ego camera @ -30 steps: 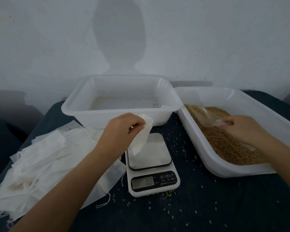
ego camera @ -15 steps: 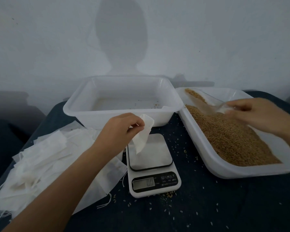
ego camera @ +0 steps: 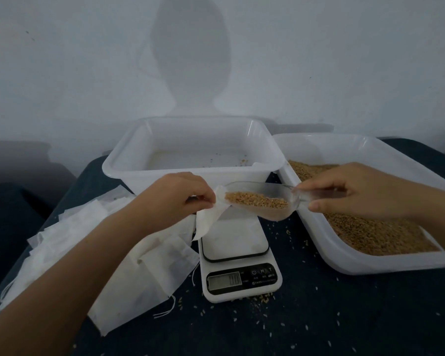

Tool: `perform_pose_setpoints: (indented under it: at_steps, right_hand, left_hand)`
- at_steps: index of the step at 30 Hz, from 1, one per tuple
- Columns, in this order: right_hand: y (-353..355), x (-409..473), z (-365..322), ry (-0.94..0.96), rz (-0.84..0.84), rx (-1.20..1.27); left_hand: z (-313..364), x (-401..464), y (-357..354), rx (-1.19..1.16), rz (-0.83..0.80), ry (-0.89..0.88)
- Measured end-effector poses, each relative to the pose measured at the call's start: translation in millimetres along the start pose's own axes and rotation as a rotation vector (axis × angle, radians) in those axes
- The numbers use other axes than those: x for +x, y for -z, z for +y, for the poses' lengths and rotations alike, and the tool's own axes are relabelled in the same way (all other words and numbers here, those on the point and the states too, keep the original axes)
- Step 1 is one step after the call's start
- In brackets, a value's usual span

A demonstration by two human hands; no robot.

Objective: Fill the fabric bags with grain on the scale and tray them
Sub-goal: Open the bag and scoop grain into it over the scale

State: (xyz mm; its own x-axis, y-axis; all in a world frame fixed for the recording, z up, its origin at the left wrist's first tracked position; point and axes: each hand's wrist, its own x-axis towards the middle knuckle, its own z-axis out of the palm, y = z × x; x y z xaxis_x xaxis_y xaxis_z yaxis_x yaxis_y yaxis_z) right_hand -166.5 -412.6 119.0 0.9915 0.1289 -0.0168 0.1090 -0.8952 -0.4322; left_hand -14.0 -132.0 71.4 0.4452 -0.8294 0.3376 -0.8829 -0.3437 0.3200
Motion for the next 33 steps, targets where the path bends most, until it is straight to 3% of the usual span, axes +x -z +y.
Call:
perform_pose_setpoints:
  at_steps: [10,17,33]
  right_hand:
    - [6.8,5.6,-12.6,0.055,-0.137,-0.136]
    - [24.4,17.1,-31.3,-0.014,-0.26,-0.267]
    - [45.9,34.8,-65.1,-0.014,-0.333,-0.439]
  left_hand:
    - [8.8,-5.6,-0.9,-0.008,-0.012,-0.074]
    - [18.0,-5.1,-6.6,-0.045,-0.021,-0.129]
    - [21.8,-7.8,-12.8,-0.101,0.005,-0.128]
